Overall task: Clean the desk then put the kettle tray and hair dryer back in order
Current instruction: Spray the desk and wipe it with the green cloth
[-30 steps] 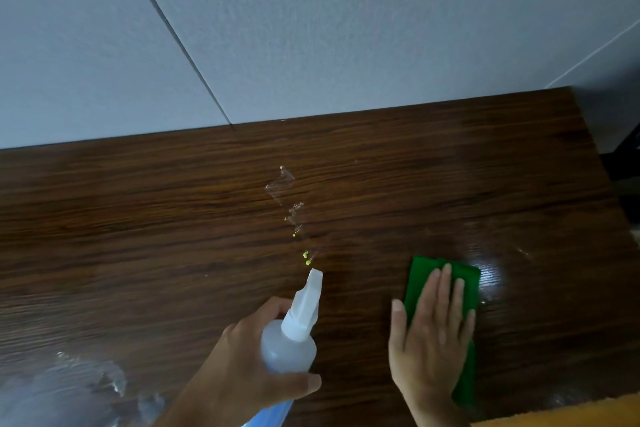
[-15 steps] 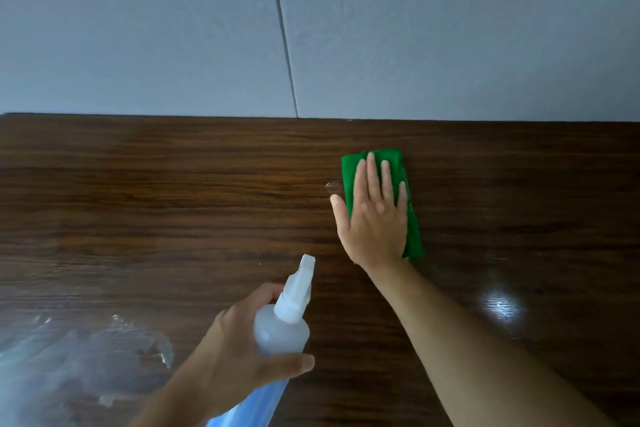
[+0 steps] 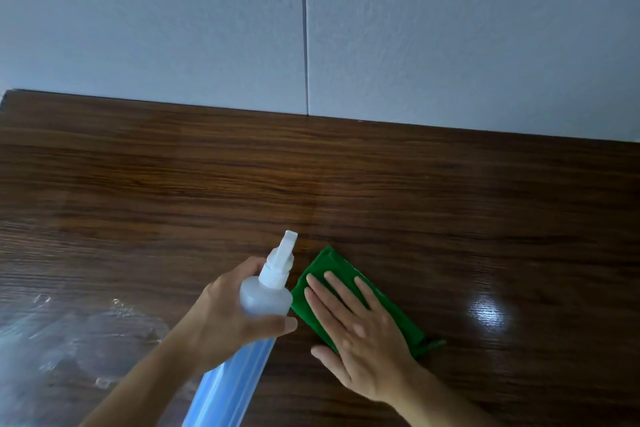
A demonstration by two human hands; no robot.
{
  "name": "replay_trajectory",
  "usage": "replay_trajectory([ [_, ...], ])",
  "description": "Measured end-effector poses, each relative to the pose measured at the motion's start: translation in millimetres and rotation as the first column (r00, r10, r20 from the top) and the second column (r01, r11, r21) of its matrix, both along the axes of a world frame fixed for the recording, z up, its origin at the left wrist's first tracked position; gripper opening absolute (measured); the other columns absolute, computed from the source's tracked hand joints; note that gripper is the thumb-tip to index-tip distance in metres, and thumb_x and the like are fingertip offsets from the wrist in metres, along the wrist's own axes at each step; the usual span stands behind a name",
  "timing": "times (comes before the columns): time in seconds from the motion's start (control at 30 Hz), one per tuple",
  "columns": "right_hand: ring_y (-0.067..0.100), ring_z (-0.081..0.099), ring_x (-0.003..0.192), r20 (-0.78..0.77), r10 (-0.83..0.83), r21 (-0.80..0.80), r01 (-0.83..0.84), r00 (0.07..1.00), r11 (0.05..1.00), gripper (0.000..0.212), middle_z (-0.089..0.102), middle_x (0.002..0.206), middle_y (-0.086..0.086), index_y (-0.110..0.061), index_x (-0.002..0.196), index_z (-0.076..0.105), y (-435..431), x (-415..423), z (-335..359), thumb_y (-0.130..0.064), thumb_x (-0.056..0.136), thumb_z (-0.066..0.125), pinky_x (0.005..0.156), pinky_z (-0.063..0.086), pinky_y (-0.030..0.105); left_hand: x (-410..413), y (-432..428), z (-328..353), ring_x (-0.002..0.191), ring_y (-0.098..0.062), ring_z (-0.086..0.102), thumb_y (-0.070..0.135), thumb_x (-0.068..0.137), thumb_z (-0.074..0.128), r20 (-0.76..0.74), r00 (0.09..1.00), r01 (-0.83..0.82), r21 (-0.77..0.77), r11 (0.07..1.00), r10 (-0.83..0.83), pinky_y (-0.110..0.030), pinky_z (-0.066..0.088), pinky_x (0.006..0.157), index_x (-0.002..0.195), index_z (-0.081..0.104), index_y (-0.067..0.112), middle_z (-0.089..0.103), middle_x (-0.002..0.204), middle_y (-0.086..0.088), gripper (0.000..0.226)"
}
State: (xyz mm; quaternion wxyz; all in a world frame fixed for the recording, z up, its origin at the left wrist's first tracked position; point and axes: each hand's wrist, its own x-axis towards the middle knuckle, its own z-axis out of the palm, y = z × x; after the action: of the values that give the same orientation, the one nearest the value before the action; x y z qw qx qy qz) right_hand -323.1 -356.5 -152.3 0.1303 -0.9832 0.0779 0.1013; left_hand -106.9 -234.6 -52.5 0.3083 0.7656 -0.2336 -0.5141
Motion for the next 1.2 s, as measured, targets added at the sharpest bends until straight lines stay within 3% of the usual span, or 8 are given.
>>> replay_trajectory([
  [0.1, 0.018, 0.009, 0.157, 0.004, -0.071, -0.013, 0.071, 0.997, 0.997, 0.072, 0.014, 0.169, -0.004, -0.021, 0.160, 0.024, -32.5, 7.5, -1.4, -0.061, 0.102, 0.032, 0.121, 0.022, 0.054, -2.0, -0.9, -3.2, 0.084, -0.026, 0.064, 0.059, 0.047, 0.085, -0.003, 1.000, 0.005, 0.026, 1.000, -0.005, -0.043, 0.055, 0.073, 0.104, 0.062, 0.037, 0.067, 0.096, -0.007, 0.065],
  [0.27, 0.021, 0.009, 0.157, -0.014, -0.459, -0.139, 0.453, 0.888, 0.881, 0.070, 0.011, 0.169, -0.003, -0.019, 0.162, 0.015, -125.6, 25.5, -1.0, -0.060, 0.104, 0.012, 0.124, 0.016, 0.055, -5.2, 2.6, -5.8, 0.087, -0.022, 0.065, 0.060, 0.045, 0.085, -0.018, 1.000, 0.022, 0.055, 0.998, -0.021, -0.040, 0.058, 0.073, 0.110, 0.061, 0.036, 0.066, 0.099, 0.004, 0.073],
  [0.37, 0.023, 0.007, 0.157, -0.025, -0.537, -0.148, 0.528, 0.843, 0.836, 0.073, 0.009, 0.170, 0.000, -0.019, 0.162, 0.010, -145.8, 31.8, -2.8, -0.061, 0.103, 0.006, 0.125, 0.016, 0.055, -6.8, 6.3, -5.5, 0.087, -0.022, 0.065, 0.060, 0.047, 0.085, -0.018, 1.000, 0.015, 0.052, 0.999, -0.014, -0.039, 0.057, 0.074, 0.108, 0.061, 0.041, 0.066, 0.099, 0.004, 0.068],
  [0.57, 0.022, 0.006, 0.157, 0.000, -0.388, -0.071, 0.387, 0.922, 0.919, 0.071, 0.010, 0.170, 0.000, -0.016, 0.162, 0.014, -97.5, 19.1, -1.1, -0.057, 0.104, 0.019, 0.124, 0.019, 0.054, -8.0, 11.8, -0.4, 0.086, -0.025, 0.066, 0.059, 0.048, 0.085, -0.047, 0.999, 0.009, 0.040, 0.999, -0.007, -0.040, 0.058, 0.075, 0.106, 0.059, 0.051, 0.068, 0.098, -0.002, 0.065],
  [0.77, 0.019, 0.005, 0.157, -0.015, -0.112, 0.109, 0.113, 0.994, 0.988, 0.073, 0.009, 0.170, -0.004, -0.019, 0.161, 0.022, 12.8, -8.6, 4.6, -0.059, 0.101, 0.035, 0.123, 0.019, 0.052, -5.0, 17.4, 1.8, 0.087, -0.022, 0.066, 0.062, 0.046, 0.083, -0.028, 0.999, 0.043, 0.070, 0.997, -0.041, -0.033, 0.056, 0.073, 0.104, 0.059, 0.049, 0.068, 0.097, -0.002, 0.065],
  [0.97, 0.019, 0.007, 0.157, -0.023, 0.037, 0.040, -0.036, 0.999, 0.999, 0.075, 0.011, 0.170, -0.004, -0.022, 0.161, 0.022, 49.1, -23.4, 2.4, -0.058, 0.098, 0.043, 0.123, 0.014, 0.047, -2.3, 16.8, -1.0, 0.084, -0.020, 0.066, 0.060, 0.045, 0.088, 0.003, 0.995, 0.102, 0.110, 0.989, -0.103, -0.034, 0.055, 0.072, 0.105, 0.058, 0.053, 0.070, 0.095, 0.001, 0.068],
  [1.1, 0.017, 0.010, 0.157, -0.004, -0.188, 0.023, 0.188, 0.982, 0.982, 0.066, 0.013, 0.170, -0.005, -0.023, 0.160, 0.026, 39.6, -21.6, 1.9, -0.055, 0.102, 0.036, 0.122, 0.017, 0.051, -4.7, 14.5, 1.7, 0.084, -0.021, 0.064, 0.035, 0.060, 0.093, -0.014, 0.988, 0.155, 0.146, 0.977, -0.154, -0.026, 0.053, 0.069, 0.105, 0.056, 0.042, 0.066, 0.095, -0.003, 0.058],
  [1.2, 0.017, 0.013, 0.156, 0.017, -0.500, 0.013, 0.499, 0.866, 0.866, 0.062, 0.015, 0.169, -0.004, -0.020, 0.160, 0.025, 17.5, -30.2, 1.4, -0.051, 0.106, 0.022, 0.123, 0.018, 0.054, -5.3, 13.7, 7.6, 0.089, -0.020, 0.063, 0.033, 0.063, 0.092, -0.043, 0.975, 0.220, 0.169, 0.961, -0.216, -0.017, 0.049, 0.068, 0.111, 0.054, 0.039, 0.064, 0.100, 0.000, 0.061],
])
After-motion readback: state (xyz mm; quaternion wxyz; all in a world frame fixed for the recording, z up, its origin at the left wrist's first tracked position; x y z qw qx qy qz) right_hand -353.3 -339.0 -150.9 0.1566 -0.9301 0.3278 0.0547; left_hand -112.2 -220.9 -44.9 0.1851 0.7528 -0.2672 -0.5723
